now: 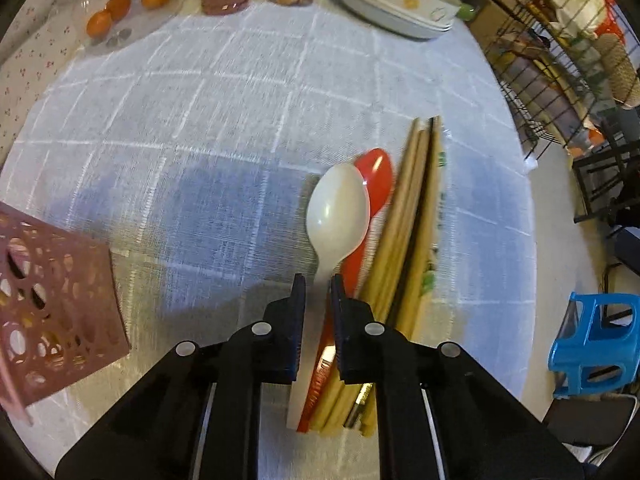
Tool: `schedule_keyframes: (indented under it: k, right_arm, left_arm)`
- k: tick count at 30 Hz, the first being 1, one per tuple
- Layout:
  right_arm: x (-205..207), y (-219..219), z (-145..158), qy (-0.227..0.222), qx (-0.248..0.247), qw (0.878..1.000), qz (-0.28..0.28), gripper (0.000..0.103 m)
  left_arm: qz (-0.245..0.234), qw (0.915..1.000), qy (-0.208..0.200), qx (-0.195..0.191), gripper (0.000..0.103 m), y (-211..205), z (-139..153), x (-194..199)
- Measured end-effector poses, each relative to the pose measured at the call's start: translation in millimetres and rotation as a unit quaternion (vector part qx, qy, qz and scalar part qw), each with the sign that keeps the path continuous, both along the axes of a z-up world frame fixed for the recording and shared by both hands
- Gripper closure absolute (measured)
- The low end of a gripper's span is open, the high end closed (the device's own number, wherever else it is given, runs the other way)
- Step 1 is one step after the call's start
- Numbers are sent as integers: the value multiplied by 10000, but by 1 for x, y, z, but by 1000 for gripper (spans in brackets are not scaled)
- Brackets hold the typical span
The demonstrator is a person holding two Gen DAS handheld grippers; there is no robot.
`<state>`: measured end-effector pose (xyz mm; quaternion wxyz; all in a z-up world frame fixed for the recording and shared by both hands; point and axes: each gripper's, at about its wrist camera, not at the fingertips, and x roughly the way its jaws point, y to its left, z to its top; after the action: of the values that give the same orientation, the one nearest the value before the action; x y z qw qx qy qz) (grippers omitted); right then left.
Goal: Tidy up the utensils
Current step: 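Grasp the white spoon with the left gripper while the right gripper grasps the red spoon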
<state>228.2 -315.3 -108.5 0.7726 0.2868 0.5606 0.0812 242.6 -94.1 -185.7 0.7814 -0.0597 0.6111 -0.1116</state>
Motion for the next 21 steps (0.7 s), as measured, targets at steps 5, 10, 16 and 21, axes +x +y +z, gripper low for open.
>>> schedule_keyframes:
  k: [5, 10, 16, 21]
  right_arm:
    - [5, 4, -6, 62, -56, 10000, 47, 45]
    - [11, 17, -16, 163, -119, 9996, 200, 45]
    - [19, 33, -28, 237, -172, 9989, 378, 55]
    - [31, 61, -46, 288, -417, 9958, 768, 70]
  left_arm:
    - [31, 9998, -96, -141, 95, 5, 0, -3]
    - [4, 9993, -271, -246, 95, 6, 15, -9]
    - [3, 9968, -725, -331, 95, 11, 62, -26]
    - [-13, 9916, -1208, -464, 95, 19, 104, -46]
